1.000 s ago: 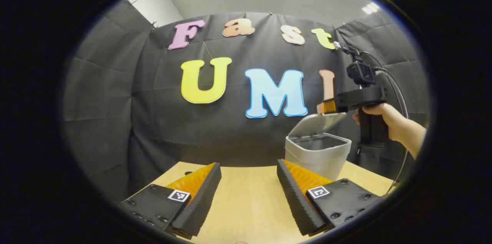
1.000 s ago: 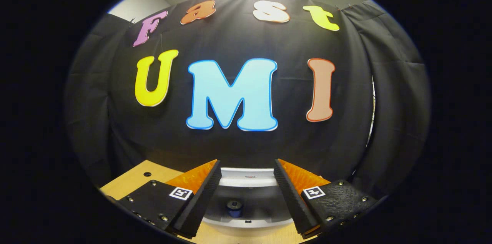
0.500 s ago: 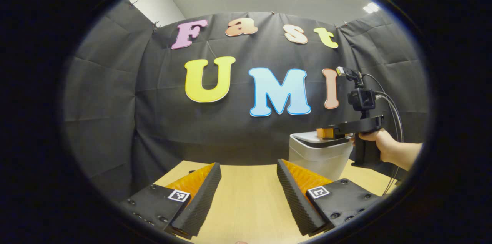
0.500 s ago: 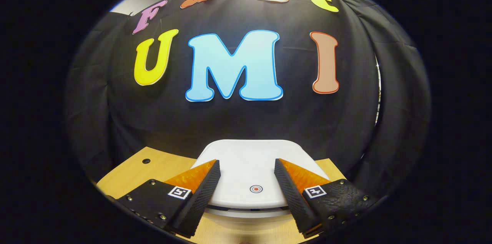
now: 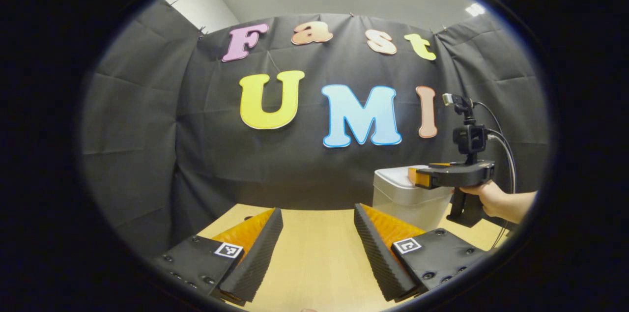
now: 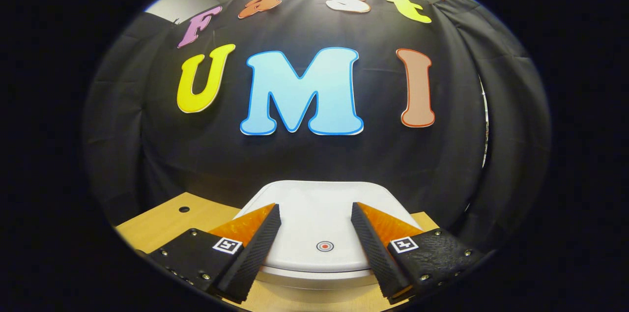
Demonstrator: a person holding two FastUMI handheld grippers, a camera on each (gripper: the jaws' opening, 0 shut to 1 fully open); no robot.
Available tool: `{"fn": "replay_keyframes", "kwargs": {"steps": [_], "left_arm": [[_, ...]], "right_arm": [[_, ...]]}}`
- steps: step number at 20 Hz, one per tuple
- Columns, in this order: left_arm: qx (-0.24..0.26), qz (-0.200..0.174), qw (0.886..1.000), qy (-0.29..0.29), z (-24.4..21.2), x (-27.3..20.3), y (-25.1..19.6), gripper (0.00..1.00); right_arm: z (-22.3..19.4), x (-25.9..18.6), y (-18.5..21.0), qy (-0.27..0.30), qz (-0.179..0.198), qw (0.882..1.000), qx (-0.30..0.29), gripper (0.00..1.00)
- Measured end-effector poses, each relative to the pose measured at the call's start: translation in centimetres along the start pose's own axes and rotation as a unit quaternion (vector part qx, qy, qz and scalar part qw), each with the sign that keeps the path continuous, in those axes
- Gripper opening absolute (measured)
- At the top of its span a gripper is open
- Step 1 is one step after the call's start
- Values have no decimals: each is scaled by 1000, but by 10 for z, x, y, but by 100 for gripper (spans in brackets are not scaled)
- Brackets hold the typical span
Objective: Press the lid of the desktop garbage bin to open it, pick up the crumpled paper on the desktop and throw it into the bin, then pick up the pop can on the desktop and drop it into the bin, and finally close the garbage bin lid.
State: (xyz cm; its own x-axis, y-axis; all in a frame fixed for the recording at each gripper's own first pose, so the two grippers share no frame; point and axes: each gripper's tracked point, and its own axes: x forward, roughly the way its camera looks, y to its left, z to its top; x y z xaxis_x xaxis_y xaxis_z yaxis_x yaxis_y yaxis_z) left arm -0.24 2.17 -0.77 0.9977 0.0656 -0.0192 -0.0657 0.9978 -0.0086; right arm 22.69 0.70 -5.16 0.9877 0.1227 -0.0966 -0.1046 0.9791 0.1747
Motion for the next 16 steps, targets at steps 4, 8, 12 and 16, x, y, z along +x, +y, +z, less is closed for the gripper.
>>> {"fn": "replay_keyframes", "kwargs": {"steps": [4, 8, 12, 16], "left_arm": [[2, -3, 1000, 2, 0, 4, -8, 100], [0, 4, 1000, 5, -2, 6, -9, 95], [-4, 16, 1000, 10, -5, 8, -7, 91], [-7, 22, 1000, 4, 1, 8, -13, 100]], "right_arm": [[-3, 0, 0, -8, -2, 1000, -8, 94], [-4, -1, 0, -17, -3, 1000, -5, 95], [-9, 0, -1, -24, -2, 1000, -1, 95], [-9, 0, 1, -35, -6, 999, 1, 96]]}}
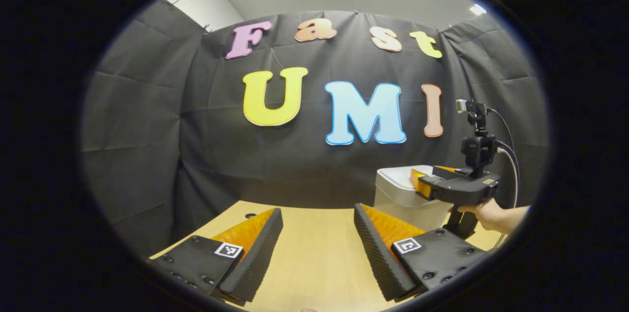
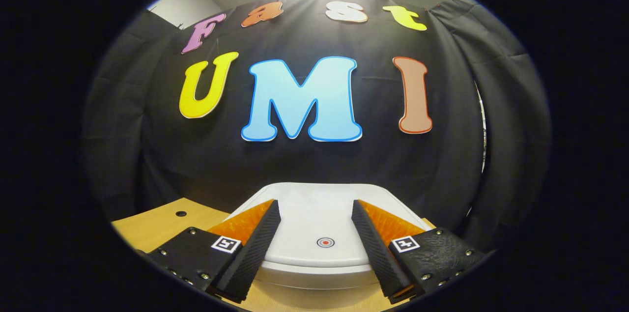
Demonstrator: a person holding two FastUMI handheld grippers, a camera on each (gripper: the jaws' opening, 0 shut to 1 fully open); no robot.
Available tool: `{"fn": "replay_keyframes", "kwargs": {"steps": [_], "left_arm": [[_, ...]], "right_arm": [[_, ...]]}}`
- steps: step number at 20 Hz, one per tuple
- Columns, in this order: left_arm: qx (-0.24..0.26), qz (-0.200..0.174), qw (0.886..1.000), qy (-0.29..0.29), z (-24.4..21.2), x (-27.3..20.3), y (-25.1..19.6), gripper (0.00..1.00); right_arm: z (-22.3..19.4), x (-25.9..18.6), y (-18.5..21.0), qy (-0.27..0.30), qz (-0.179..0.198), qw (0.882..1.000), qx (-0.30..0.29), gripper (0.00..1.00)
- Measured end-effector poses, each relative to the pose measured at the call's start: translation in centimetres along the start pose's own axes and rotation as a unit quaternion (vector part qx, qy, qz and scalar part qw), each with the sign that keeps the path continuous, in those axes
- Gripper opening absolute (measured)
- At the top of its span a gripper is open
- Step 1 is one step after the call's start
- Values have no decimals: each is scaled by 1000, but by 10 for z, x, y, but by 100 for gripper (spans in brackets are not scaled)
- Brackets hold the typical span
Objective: Press the lid of the desktop garbage bin to open it, pick up the crumpled paper on the desktop and throw it into the bin, then pick up the pop can on the desktop and drop it into the bin, and finally close the garbage bin lid.
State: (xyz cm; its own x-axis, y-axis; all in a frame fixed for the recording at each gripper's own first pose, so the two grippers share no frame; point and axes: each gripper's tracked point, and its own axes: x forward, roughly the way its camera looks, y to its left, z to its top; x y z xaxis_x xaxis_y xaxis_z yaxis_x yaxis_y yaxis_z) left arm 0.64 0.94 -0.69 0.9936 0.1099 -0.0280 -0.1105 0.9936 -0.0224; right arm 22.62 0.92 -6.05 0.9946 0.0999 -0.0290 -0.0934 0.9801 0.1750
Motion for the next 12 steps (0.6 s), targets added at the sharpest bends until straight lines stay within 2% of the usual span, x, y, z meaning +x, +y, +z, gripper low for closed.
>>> {"fn": "replay_keyframes", "kwargs": {"steps": [9, 10, 12], "left_arm": [[10, 22, 1000, -12, 12, -32, -20, 100], [14, 27, 999, -12, 12, -38, -22, 95], [15, 32, 999, -12, 13, -43, -26, 95]], "right_arm": [[10, -4, 1, 18, 10, 1000, 9, 94], [9, -5, 1, 23, 13, 1000, 9, 94], [11, -11, 1, 35, 18, 999, 9, 94]]}}
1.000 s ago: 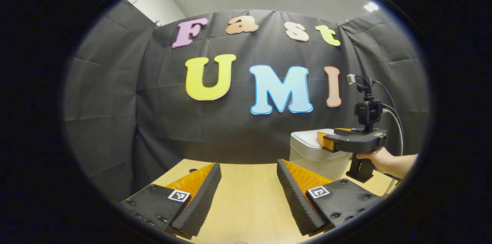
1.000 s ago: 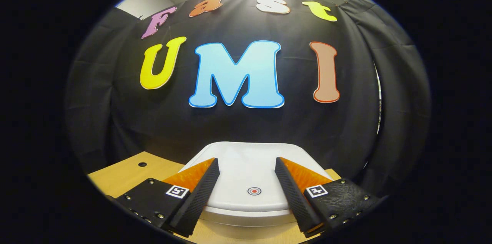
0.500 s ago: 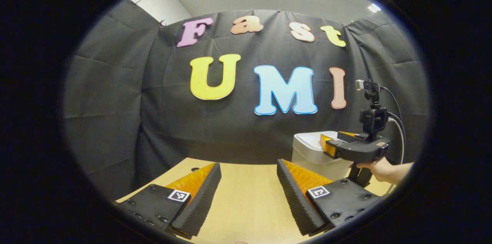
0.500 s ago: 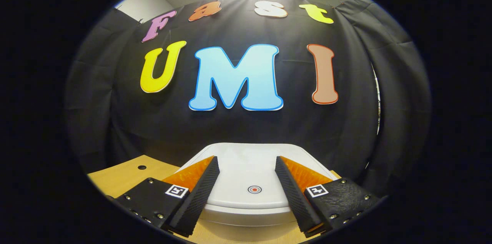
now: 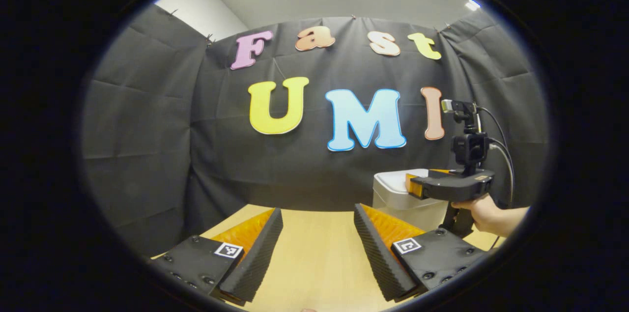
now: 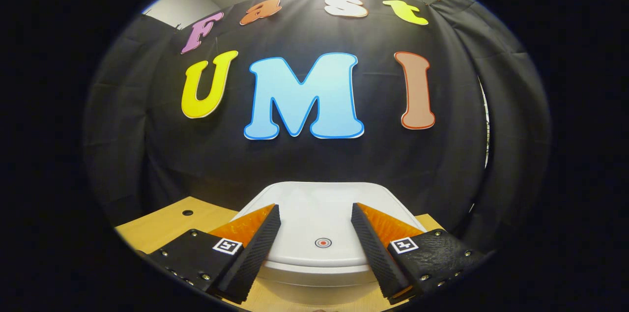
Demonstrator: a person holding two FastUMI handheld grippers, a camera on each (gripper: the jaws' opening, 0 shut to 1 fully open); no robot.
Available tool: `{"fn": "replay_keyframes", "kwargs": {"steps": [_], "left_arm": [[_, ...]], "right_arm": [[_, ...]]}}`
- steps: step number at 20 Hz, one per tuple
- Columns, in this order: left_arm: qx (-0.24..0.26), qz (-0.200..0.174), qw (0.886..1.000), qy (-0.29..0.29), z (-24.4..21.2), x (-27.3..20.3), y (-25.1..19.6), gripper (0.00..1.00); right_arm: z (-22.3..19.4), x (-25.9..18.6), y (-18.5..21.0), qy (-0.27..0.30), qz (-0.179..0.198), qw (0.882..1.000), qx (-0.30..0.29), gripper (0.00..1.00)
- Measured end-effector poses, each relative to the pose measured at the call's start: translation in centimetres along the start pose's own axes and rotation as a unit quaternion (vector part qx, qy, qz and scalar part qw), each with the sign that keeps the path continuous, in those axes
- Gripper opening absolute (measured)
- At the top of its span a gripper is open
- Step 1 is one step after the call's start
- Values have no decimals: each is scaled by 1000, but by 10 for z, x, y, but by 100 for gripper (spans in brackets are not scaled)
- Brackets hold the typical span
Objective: Press the lid of the desktop garbage bin to open it, pick up the crumpled paper on the desktop and throw it into the bin, then pick up the pop can on the desktop and drop it into the bin, and finally close the garbage bin lid.
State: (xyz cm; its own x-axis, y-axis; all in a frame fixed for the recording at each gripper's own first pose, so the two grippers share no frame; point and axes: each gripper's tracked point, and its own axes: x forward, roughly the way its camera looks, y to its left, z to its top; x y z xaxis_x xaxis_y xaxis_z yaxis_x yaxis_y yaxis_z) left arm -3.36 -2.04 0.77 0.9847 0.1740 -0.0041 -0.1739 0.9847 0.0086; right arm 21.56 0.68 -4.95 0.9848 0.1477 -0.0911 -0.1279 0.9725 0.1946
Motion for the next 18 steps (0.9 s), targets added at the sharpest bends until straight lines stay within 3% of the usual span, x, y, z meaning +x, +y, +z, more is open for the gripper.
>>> {"fn": "replay_keyframes", "kwargs": {"steps": [2, 4, 7, 8, 10, 11, 12, 18], "left_arm": [[-6, 1, 1000, -1, 0, -3, -3, 91], [-5, 1, 1000, 1, -3, -2, -4, 95], [2, -4, 1000, 0, -3, 4, -5, 91], [3, -4, 1000, 0, -4, 6, -4, 95], [-5, -12, 1000, 4, -8, 11, -6, 95], [-9, -18, 1000, 8, -13, 14, -9, 100], [-11, -25, 1000, 11, -15, 15, -11, 95], [-3, -53, 999, 11, -20, 31, -13, 95]], "right_arm": [[-2, -18, 0, 10, 7, 1000, 3, 94], [-5, -35, 0, 22, 15, 1000, 0, 94], [1, -57, -8, 21, 10, 1000, -12, 94], [3, -66, -10, 17, 10, 1000, -15, 94], [9, -82, -15, 8, 5, 1000, -21, 94], [11, -91, -18, 4, 0, 1000, -24, 94], [13, -100, -20, 1, -5, 1000, -23, 94], [15, -150, -17, -6, -16, 1000, -13, 94]]}}
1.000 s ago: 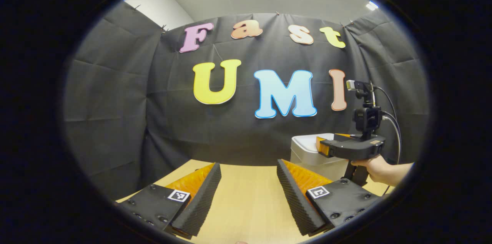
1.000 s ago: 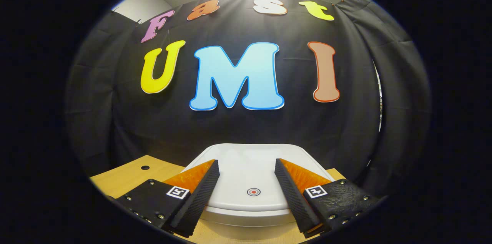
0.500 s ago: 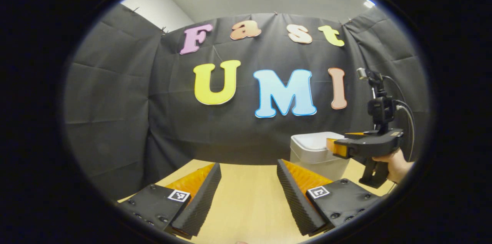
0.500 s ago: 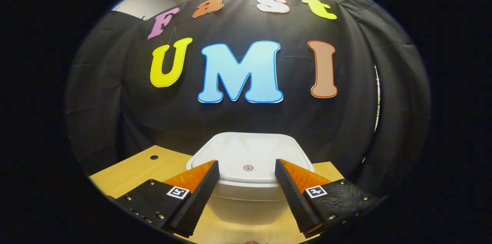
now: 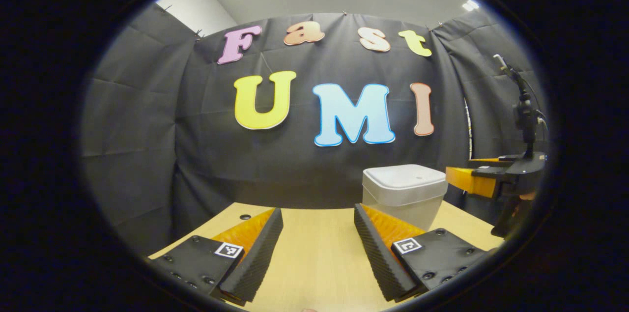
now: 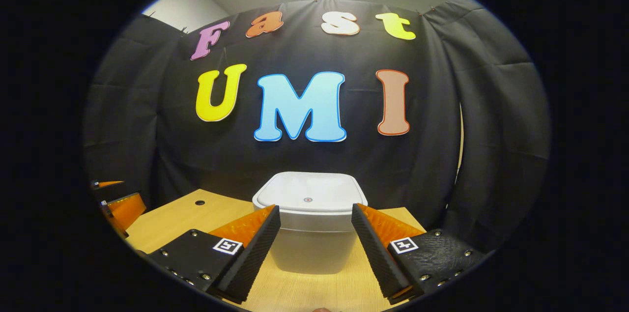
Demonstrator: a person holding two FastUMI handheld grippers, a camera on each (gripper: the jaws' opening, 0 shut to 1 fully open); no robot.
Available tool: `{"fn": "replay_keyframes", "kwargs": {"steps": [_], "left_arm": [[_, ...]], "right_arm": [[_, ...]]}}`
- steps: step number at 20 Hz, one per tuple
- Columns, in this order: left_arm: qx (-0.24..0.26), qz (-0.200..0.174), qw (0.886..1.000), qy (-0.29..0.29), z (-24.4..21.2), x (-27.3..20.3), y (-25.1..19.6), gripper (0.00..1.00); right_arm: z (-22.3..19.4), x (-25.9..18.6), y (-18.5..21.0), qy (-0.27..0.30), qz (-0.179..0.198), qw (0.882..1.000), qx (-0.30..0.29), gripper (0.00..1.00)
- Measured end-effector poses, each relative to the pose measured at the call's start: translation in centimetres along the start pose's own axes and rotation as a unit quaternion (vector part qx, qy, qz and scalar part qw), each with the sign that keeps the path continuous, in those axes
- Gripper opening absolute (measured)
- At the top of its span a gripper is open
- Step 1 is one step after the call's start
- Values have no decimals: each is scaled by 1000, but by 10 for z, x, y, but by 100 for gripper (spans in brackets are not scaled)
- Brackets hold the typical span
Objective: Press the lid of the desktop garbage bin to open it, pick up the crumpled paper on the desktop and throw it into the bin, then pick up the pop can on the desktop and drop it into the bin, and finally close the garbage bin lid.
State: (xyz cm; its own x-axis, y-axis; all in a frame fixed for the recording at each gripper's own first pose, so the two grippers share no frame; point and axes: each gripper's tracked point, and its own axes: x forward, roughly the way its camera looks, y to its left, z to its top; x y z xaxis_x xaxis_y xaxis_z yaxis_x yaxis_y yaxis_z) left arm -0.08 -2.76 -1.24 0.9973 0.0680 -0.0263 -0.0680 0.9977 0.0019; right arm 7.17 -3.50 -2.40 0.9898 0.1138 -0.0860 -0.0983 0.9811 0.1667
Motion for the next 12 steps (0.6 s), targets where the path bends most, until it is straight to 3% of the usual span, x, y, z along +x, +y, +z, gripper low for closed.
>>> {"fn": "replay_keyframes", "kwargs": {"steps": [6, 7, 11, 12], "left_arm": [[14, -24, 1000, 1, -9, 6, 6, 95], [22, -30, 999, 1, -10, 8, 7, 100], [30, -51, 998, -10, -8, 13, 13, 95], [31, -55, 998, -16, -6, 12, 13, 100]], "right_arm": [[-4, -41, 13, -5, -17, 1000, -2, 94], [-7, -46, 15, 0, -20, 1000, -6, 94], [-10, -55, 24, 12, -26, 999, -23, 94], [-9, -57, 28, 13, -24, 999, -20, 94]]}}
